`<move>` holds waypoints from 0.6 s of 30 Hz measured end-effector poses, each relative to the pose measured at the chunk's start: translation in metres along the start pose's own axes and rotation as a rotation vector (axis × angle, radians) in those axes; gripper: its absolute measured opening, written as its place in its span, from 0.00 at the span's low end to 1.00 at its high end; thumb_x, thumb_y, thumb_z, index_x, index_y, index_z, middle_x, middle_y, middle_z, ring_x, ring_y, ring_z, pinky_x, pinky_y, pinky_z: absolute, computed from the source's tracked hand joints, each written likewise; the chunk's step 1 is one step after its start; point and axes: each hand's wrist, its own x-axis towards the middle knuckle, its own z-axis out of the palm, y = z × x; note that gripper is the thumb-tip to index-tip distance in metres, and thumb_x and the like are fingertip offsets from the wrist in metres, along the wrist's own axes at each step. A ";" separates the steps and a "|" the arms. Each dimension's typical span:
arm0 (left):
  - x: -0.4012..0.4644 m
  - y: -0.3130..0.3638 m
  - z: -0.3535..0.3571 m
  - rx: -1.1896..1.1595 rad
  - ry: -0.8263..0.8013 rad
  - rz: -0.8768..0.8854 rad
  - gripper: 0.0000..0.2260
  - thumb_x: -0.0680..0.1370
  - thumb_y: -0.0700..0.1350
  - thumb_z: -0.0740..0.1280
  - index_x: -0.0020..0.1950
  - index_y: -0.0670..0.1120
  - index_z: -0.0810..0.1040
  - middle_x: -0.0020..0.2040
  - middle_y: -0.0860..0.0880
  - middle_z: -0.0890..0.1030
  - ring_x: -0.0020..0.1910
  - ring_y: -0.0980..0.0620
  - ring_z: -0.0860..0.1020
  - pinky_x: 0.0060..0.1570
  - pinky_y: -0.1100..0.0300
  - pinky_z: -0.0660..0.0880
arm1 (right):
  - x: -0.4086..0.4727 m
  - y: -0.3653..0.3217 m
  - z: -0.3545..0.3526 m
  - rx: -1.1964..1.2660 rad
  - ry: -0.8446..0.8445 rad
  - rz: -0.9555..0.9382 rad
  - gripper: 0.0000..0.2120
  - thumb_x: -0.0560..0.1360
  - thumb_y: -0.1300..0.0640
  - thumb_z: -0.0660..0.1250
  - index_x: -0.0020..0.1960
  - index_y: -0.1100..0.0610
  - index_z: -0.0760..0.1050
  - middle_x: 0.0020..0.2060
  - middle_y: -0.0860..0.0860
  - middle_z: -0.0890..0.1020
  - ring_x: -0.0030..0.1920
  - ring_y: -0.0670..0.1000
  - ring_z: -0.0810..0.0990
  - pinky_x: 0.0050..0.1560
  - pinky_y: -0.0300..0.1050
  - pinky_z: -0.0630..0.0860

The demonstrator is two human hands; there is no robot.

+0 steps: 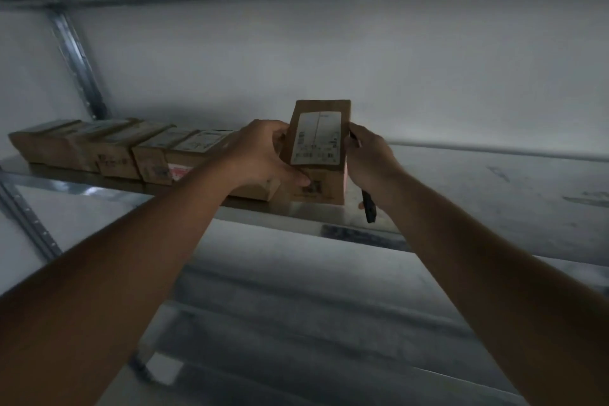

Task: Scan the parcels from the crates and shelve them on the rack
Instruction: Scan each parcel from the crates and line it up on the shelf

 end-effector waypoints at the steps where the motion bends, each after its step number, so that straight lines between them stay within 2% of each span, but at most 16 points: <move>1: 0.005 -0.004 -0.002 0.004 -0.025 -0.012 0.39 0.59 0.54 0.89 0.69 0.55 0.80 0.61 0.59 0.83 0.60 0.53 0.81 0.62 0.45 0.81 | 0.004 0.000 0.002 -0.006 -0.007 0.014 0.22 0.86 0.51 0.51 0.77 0.38 0.70 0.63 0.55 0.79 0.58 0.59 0.78 0.53 0.52 0.72; 4: 0.018 -0.014 -0.008 0.048 -0.079 -0.024 0.46 0.52 0.64 0.87 0.68 0.56 0.81 0.61 0.60 0.84 0.61 0.54 0.81 0.62 0.45 0.81 | 0.009 -0.003 0.006 -0.060 -0.022 0.032 0.20 0.88 0.53 0.52 0.76 0.43 0.73 0.61 0.52 0.80 0.63 0.57 0.76 0.59 0.52 0.76; 7: 0.031 -0.027 -0.010 0.091 -0.143 0.005 0.49 0.44 0.74 0.83 0.64 0.59 0.84 0.56 0.62 0.86 0.56 0.56 0.84 0.56 0.47 0.84 | 0.014 -0.008 0.012 -0.119 -0.020 0.055 0.19 0.88 0.52 0.54 0.75 0.46 0.75 0.58 0.50 0.80 0.58 0.55 0.80 0.51 0.48 0.76; 9: 0.042 -0.036 -0.010 0.111 -0.179 0.017 0.48 0.41 0.76 0.81 0.59 0.60 0.85 0.53 0.62 0.87 0.54 0.56 0.85 0.54 0.48 0.84 | 0.018 -0.011 0.017 -0.127 -0.032 0.086 0.17 0.88 0.52 0.56 0.73 0.48 0.76 0.59 0.50 0.81 0.55 0.53 0.81 0.51 0.47 0.79; 11: 0.049 -0.045 -0.012 0.107 -0.208 0.013 0.48 0.40 0.76 0.81 0.58 0.58 0.86 0.53 0.61 0.87 0.53 0.55 0.85 0.53 0.48 0.85 | 0.021 -0.014 0.023 -0.135 -0.047 0.112 0.16 0.88 0.52 0.58 0.72 0.50 0.77 0.60 0.51 0.82 0.54 0.53 0.81 0.47 0.43 0.77; 13: 0.053 -0.048 -0.016 0.127 -0.229 0.007 0.47 0.41 0.76 0.81 0.57 0.58 0.86 0.51 0.61 0.87 0.52 0.56 0.85 0.51 0.48 0.85 | 0.025 -0.016 0.028 -0.150 -0.055 0.128 0.16 0.88 0.53 0.59 0.73 0.52 0.77 0.60 0.51 0.81 0.52 0.51 0.79 0.43 0.40 0.72; 16: 0.054 -0.045 -0.017 0.211 -0.251 0.027 0.36 0.52 0.70 0.85 0.56 0.56 0.85 0.49 0.59 0.86 0.47 0.58 0.83 0.40 0.57 0.78 | 0.029 -0.015 0.032 -0.173 -0.053 0.158 0.16 0.88 0.54 0.60 0.72 0.55 0.78 0.56 0.50 0.80 0.41 0.45 0.76 0.37 0.36 0.69; 18: 0.055 -0.043 -0.016 0.300 -0.242 0.067 0.34 0.57 0.69 0.84 0.56 0.54 0.84 0.53 0.55 0.82 0.48 0.56 0.80 0.36 0.57 0.71 | 0.030 -0.014 0.035 -0.165 -0.038 0.181 0.16 0.88 0.56 0.60 0.72 0.56 0.78 0.61 0.54 0.82 0.45 0.47 0.78 0.42 0.40 0.74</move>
